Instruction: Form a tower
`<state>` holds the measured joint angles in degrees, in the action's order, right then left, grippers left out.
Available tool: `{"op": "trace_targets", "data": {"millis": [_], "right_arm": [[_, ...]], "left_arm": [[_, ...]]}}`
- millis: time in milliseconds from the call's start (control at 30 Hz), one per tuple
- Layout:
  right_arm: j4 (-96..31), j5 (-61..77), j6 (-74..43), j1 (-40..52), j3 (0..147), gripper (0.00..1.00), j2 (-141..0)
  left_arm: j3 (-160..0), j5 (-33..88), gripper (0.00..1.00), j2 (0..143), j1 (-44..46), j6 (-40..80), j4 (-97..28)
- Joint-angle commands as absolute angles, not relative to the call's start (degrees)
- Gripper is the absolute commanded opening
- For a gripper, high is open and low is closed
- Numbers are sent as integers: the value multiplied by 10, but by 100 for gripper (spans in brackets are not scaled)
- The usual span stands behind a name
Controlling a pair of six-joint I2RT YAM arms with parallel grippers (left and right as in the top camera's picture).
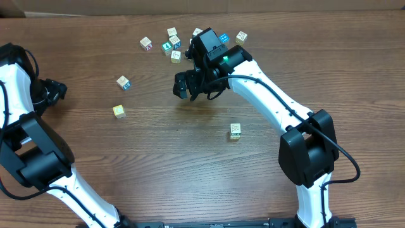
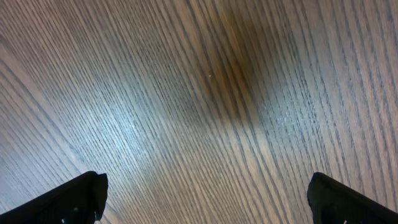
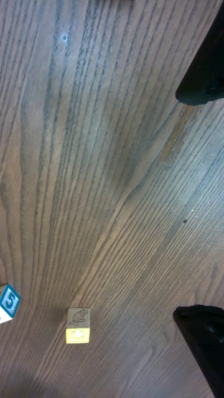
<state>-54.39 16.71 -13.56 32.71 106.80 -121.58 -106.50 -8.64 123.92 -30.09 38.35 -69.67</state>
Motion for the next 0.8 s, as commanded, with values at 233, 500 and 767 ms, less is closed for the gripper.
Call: {"op": "trace_targets", "data": {"millis": [233,500,767], "right_arm": [[-541,170,-137,325,1068,100,-1218],[-541,170,-137,325,1068,100,-1218],[-427,245,-188,325,1073,100,-1218]], "left_arm": [[-1074,-92,100,1243,-296,373,-698],[-1074,-92,100,1243,-296,373,-698],[-1074,-92,100,1243,-296,373,-698]]}}
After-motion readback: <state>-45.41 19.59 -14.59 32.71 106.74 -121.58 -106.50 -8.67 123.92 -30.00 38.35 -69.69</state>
